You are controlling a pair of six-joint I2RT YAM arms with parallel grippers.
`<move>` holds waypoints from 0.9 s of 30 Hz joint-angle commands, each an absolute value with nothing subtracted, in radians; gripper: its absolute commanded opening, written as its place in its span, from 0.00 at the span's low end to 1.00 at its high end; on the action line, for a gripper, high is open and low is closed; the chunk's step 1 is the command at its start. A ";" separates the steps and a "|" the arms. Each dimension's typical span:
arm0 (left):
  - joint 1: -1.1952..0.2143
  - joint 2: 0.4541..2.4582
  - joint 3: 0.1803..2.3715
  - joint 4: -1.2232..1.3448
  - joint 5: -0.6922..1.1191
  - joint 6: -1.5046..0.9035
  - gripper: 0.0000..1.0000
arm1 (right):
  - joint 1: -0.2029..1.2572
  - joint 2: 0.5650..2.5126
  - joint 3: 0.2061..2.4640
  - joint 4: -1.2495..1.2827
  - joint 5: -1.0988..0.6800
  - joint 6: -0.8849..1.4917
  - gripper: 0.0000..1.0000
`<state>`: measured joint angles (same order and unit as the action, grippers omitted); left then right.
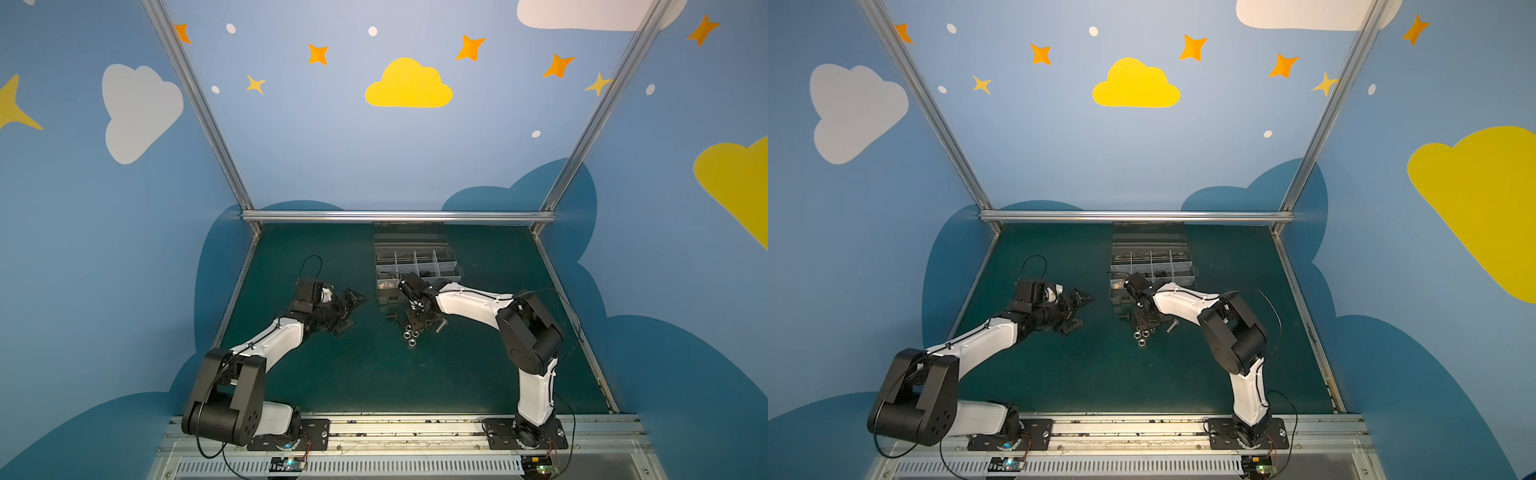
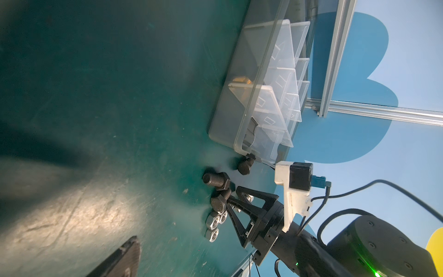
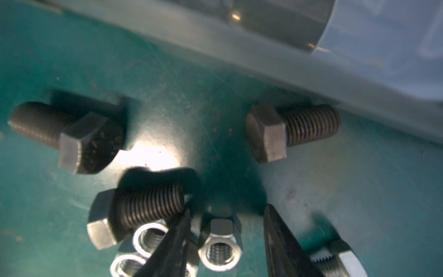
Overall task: Sort the screws and nuts into containers
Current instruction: Pick up the nut from the center of the table.
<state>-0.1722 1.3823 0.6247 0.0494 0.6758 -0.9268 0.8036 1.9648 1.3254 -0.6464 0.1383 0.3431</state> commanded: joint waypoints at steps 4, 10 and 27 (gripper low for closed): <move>-0.169 1.393 0.615 0.052 0.678 -0.908 1.00 | 0.820 1.956 1.285 -0.736 0.132 0.367 0.44; -0.169 1.391 0.614 0.052 0.681 -0.909 1.00 | 0.822 1.951 1.270 -0.733 0.123 0.377 0.38; -0.169 1.367 0.609 0.038 0.673 -0.909 1.00 | 0.815 1.952 1.238 -0.702 0.116 0.371 0.29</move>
